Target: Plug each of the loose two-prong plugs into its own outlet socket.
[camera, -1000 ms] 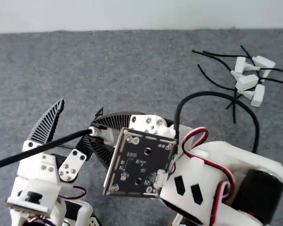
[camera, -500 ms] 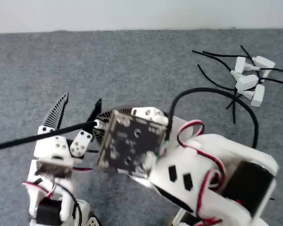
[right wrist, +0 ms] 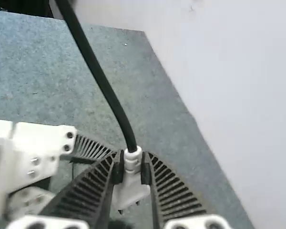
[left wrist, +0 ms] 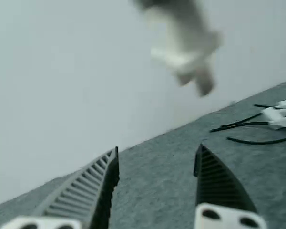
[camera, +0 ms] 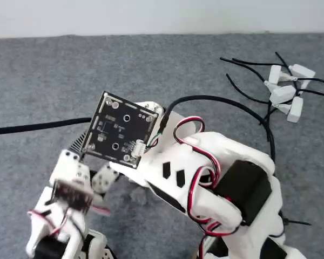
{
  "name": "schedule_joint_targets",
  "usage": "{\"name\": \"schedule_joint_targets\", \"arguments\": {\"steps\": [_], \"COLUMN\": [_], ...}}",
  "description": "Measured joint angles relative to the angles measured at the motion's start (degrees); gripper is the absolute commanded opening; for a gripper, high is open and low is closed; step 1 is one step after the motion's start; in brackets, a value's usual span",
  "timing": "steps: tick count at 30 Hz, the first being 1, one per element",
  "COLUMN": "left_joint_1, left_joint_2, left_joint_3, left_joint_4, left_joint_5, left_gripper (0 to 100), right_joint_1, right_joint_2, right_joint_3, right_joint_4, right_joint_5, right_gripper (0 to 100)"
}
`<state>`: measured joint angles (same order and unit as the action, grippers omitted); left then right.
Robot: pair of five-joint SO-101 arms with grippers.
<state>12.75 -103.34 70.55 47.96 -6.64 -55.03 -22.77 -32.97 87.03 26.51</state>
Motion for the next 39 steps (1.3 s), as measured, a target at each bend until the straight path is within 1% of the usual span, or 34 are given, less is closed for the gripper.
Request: {"name": "schedule_joint_targets", "arguments": {"steps": [4, 7, 9, 12, 15, 21, 29, 39], "left_joint_1": [7.74, 9.76, 9.58, 6.95, 4.40, 3.87, 3.69, 3.69], "left_joint_2": [0.00, 0.00, 0.00, -0.09, -0.09, -0.09, -0.09, -0.09], "left_joint_3": [-9.49, -14.42, -15.82, -16.18, -16.00, -12.66, -9.85, -9.23], "left_joint_4": [5.19, 7.56, 7.82, 7.56, 4.57, 1.14, 0.44, -0.70], "left_joint_5": [0.00, 0.00, -0.18, -0.62, -0.62, -0.62, -0.62, -0.62], "left_gripper": [24, 24, 24, 24, 24, 24, 24, 24], "right_joint_1": [-0.09, 0.00, -0.09, 0.00, -0.09, 0.09, 0.09, 0.09], "right_joint_2": [0.00, 0.00, 0.00, 0.00, 0.00, -0.18, -5.54, -6.33], "right_joint_3": [0.00, 0.00, 0.00, 0.00, 0.00, 0.00, 0.00, 0.00], "right_joint_4": [-0.35, -0.35, 0.53, 2.11, 3.78, 5.19, 6.95, 10.20], "right_joint_5": [3.60, 4.13, 4.04, 3.16, 2.73, 2.73, 2.55, 2.46], "right_gripper": [0.8, 0.8, 0.8, 0.8, 0.8, 0.8, 0.8, 0.8]}}
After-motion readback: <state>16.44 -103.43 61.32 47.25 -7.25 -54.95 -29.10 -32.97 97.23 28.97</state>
